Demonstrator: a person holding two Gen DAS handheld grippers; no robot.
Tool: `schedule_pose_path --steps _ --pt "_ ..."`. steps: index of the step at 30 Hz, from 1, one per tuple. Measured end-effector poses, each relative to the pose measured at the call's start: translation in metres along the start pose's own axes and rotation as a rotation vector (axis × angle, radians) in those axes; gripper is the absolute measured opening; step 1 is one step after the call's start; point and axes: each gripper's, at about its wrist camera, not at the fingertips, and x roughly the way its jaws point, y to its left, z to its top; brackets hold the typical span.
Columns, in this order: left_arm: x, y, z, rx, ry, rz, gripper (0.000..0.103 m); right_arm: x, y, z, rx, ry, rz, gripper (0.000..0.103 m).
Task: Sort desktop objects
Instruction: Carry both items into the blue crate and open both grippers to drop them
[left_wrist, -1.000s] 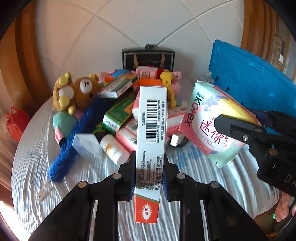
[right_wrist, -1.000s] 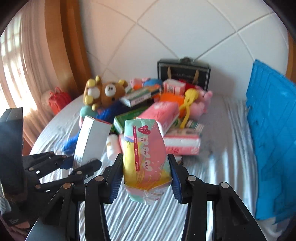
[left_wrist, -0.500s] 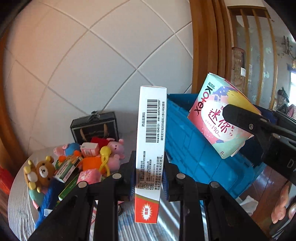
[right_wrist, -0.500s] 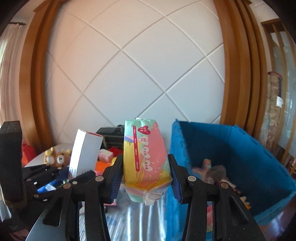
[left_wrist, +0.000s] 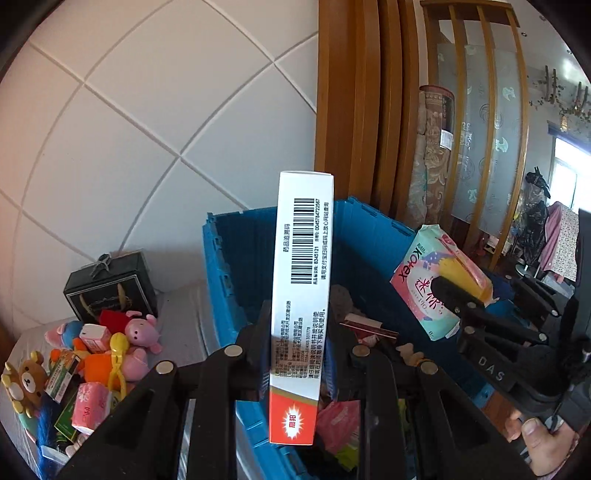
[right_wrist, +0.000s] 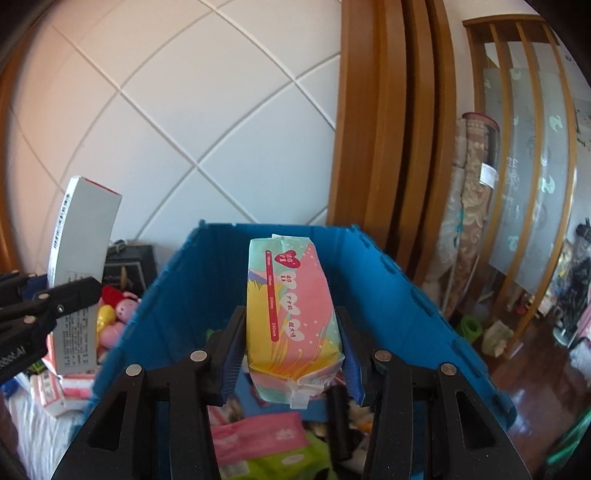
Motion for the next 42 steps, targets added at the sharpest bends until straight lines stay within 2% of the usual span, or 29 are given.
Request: schedule_pose_path --steps 5,8,10,12,14,17,21,23,27,31,32,33,34,35,36,37,38,42 --pt "0.049 -0.028 0.003 0.013 0.11 0.001 0.023 0.027 -0.032 -0.015 0.009 0.054 -0.04 0.045" --pt "0.077 -0.039 -0.002 -0.002 0.188 -0.02 0.023 0.042 -0.048 -0.013 0.017 0.064 -0.057 0.045" --pt "0.089 -0.043 -0.005 0.004 0.233 -0.003 0.023 0.052 -0.057 -0.01 0.022 0.063 -0.051 0.045" --pt "0.09 -0.049 -0.004 0.026 0.225 -0.003 0.023 0.057 -0.06 -0.008 0.034 0.073 -0.038 0.045" --pt "0.095 -0.058 -0.007 0.065 0.233 0.07 0.023 0.057 -0.064 -0.006 0.053 0.079 -0.013 0.045" --pt "0.112 -0.054 -0.013 -0.001 0.334 0.0 0.023 0.074 -0.064 -0.012 0.072 0.183 -0.04 0.045" --pt "0.13 -0.044 -0.022 -0.075 0.449 0.062 0.023 0.087 -0.062 -0.017 0.056 0.245 -0.083 0.044" --pt "0.127 -0.05 -0.022 -0.059 0.444 0.085 0.023 0.088 -0.061 -0.018 0.051 0.243 -0.096 0.044" --pt "0.121 -0.059 -0.023 0.003 0.412 0.084 0.023 0.087 -0.064 -0.023 0.049 0.233 -0.106 0.044" --pt "0.117 -0.058 -0.023 -0.006 0.404 0.081 0.023 0.089 -0.064 -0.021 0.057 0.243 -0.112 0.045" --pt "0.114 -0.057 -0.021 -0.017 0.397 0.08 0.027 0.089 -0.065 -0.021 0.061 0.244 -0.108 0.046" --pt "0.112 -0.055 -0.019 -0.026 0.387 0.078 0.037 0.089 -0.065 -0.021 0.064 0.247 -0.111 0.047" --pt "0.108 -0.053 -0.016 -0.034 0.37 0.08 0.043 0.089 -0.066 -0.019 0.07 0.249 -0.113 0.054" --pt "0.104 -0.052 -0.012 -0.038 0.342 0.082 0.056 0.089 -0.067 -0.019 0.079 0.246 -0.112 0.069" --pt "0.1 -0.051 -0.008 -0.035 0.313 0.09 0.064 0.087 -0.068 -0.018 0.09 0.241 -0.11 0.076" --pt "0.095 -0.051 -0.006 -0.028 0.285 0.1 0.065 0.086 -0.069 -0.017 0.098 0.232 -0.108 0.088" --pt "0.09 -0.052 -0.004 -0.019 0.263 0.107 0.065 0.084 -0.07 -0.017 0.103 0.221 -0.112 0.094" --pt "0.072 -0.05 0.002 -0.029 0.215 0.064 0.065 0.08 -0.067 -0.017 0.104 0.189 -0.127 0.101"
